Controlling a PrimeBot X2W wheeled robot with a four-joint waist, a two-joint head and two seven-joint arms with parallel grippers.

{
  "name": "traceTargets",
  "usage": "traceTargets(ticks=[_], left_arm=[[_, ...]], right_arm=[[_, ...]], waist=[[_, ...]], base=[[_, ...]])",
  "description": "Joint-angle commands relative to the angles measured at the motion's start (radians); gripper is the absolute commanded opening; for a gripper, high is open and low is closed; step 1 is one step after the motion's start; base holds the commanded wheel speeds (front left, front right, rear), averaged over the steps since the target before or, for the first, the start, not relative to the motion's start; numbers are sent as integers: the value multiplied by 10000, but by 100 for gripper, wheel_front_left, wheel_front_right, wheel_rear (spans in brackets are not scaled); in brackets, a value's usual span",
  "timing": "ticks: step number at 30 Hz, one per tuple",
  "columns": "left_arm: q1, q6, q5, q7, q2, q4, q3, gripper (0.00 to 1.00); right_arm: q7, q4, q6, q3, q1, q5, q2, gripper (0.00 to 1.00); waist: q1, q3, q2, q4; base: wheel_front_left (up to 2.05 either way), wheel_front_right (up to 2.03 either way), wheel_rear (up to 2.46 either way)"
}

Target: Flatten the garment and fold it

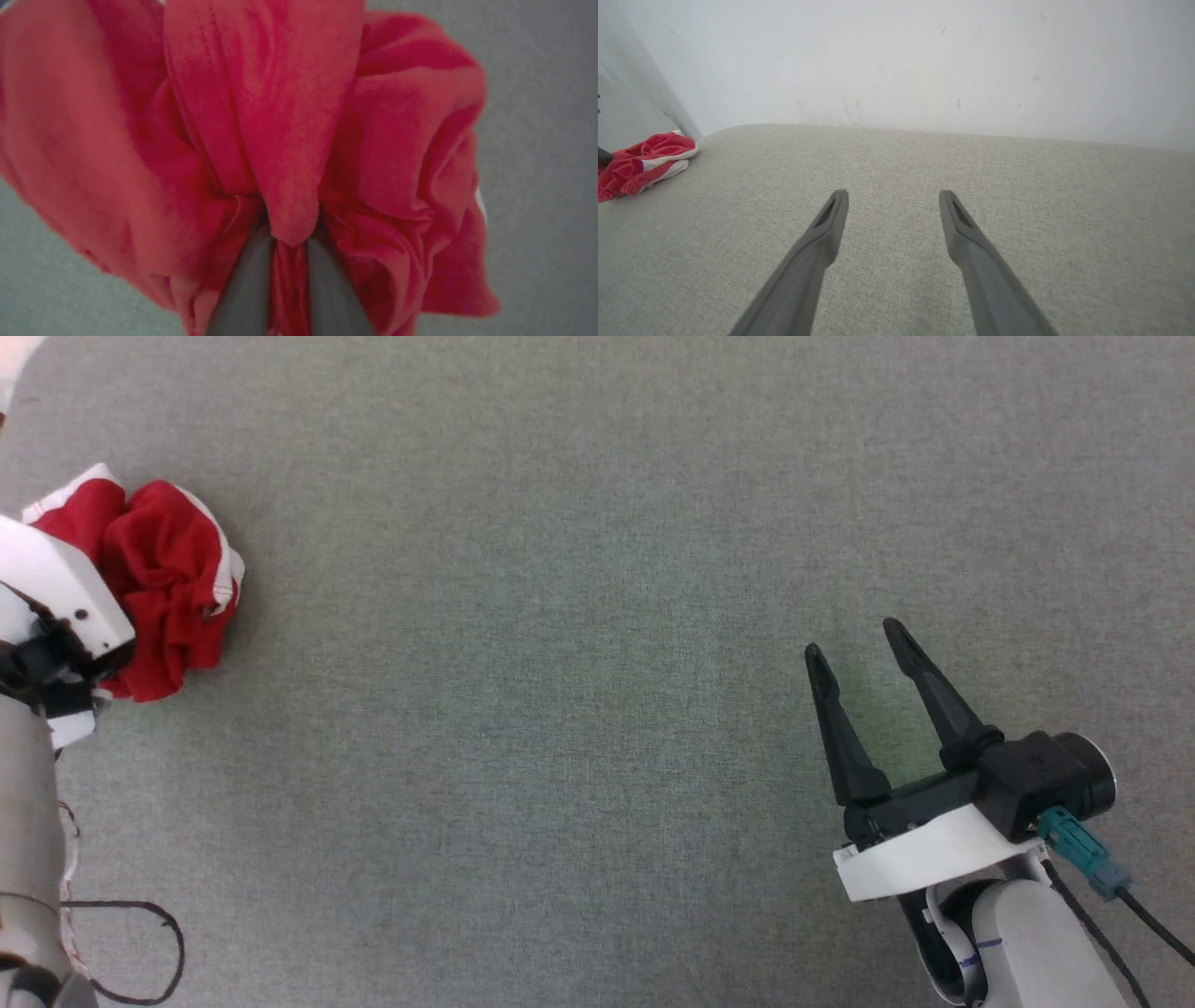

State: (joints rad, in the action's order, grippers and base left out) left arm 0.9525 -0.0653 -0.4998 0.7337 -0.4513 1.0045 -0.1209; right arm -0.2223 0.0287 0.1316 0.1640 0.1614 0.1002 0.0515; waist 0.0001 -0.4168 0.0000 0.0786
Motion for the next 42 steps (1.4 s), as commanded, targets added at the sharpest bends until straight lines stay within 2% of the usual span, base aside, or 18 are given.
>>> traceTargets(ticks=[1, 5, 9, 16, 21, 26, 31, 35, 38, 42], left_arm=[[-338, -41, 172, -470, 126, -193, 173, 0], [-337, -206, 649, -1944, -125, -828, 519, 0], [-208, -33, 1263, -3774, -195, -1286, 866, 0], [161, 18, 1790, -6517, 258, -1914, 1328, 0], [311, -72, 1932, -7499, 687, -2205, 1648, 0], [147, -253, 2086, -8071, 1449, -2692, 2307, 0], [-718, -496, 1934, -8001, 2596, -3360, 3262, 0], [-2092, -582, 1587, -7888, 3304, -4017, 3936, 0], [-3481, -597, 1262, -7766, 3632, -4368, 4363, 0], [-5321, -347, 1015, -7657, 3874, -4566, 4939, 0]], right_arm=[[-69, 86, -9, -10, 43, 82, -13, 100], [-81, 234, -9, -76, -89, 144, -13, 100], [-118, 365, -9, -156, -256, 251, -13, 100], [-183, 484, -9, -376, -624, 494, -13, 100], [-219, 535, -9, -639, -900, 585, -13, 100], [-251, 531, -9, -913, -1155, 677, -13, 100], [-272, 541, -9, -1116, -1344, 754, -13, 100], [-269, 515, -9, -1156, -1499, 792, -13, 100], [-252, 526, -9, -1166, -1636, 819, -13, 100], [-221, 541, -9, -1218, -1838, 822, -13, 100]], waist=[[-1, 407, 0, 98], [-1, 986, 0, 211], [-1, 1606, 0, 276], [-1, 2538, 0, 236], [-1, 2936, 0, 110], [-1, 3332, 0, -243], [-1, 3540, 0, -733], [-1, 3590, 0, -1239], [-1, 3637, 0, -1582], [-1, 3692, 0, -1762]], base=[[0, 0, 0], [0, 0, 0], [0, 0, 0], [0, 0, 0], [0, 0, 0], [0, 0, 0], [0, 0, 0], [0, 0, 0], [0, 0, 0], [0, 0, 0]])
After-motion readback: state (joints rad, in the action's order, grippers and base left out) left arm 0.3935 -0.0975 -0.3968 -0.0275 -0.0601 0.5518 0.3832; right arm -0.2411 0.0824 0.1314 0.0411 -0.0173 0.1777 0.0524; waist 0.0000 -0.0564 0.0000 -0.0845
